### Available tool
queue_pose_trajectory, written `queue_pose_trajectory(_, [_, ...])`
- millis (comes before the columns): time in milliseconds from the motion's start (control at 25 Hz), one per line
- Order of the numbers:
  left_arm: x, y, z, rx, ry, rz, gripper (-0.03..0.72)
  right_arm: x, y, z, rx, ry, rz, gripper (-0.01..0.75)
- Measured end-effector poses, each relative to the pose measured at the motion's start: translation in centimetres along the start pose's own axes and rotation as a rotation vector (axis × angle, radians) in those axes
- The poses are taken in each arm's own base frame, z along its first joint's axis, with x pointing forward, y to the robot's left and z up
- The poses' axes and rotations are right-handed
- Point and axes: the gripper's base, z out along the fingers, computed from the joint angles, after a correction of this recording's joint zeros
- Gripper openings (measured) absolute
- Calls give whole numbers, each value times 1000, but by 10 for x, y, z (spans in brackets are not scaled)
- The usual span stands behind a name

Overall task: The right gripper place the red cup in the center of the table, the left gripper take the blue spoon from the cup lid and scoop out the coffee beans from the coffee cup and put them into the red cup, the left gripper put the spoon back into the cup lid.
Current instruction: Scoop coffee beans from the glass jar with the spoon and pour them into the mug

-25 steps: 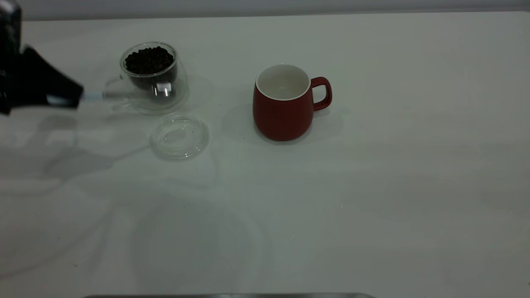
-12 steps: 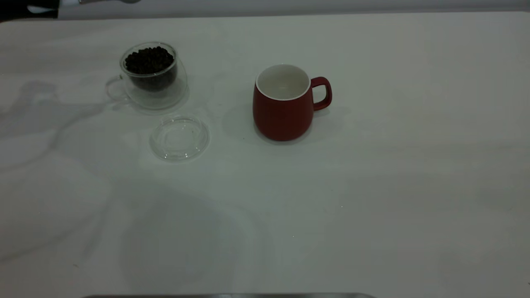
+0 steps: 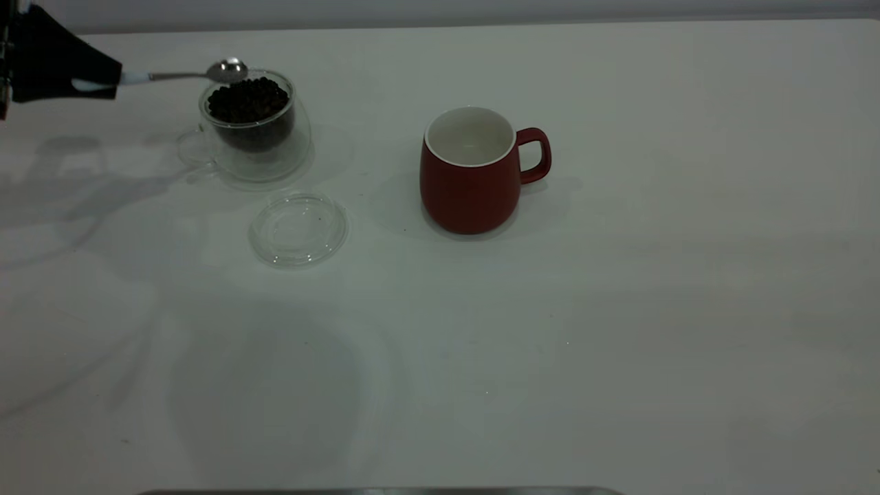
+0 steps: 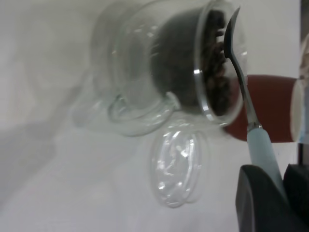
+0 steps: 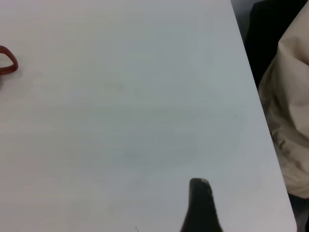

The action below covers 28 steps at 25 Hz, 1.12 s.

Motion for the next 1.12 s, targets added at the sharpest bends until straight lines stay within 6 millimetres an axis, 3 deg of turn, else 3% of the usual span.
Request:
queue_pose_trajectory(480, [0,-7,24,-97,70,90,124,0,0,0,0,0,0,590])
queue_pose_trajectory(800, [1,-6,23,-97,78,72,124,0,0,0,0,0,0,590])
queue_pose_trajectory(1120, [11,8,36,-6,116,-15,124,0,0,0,0,0,0,590])
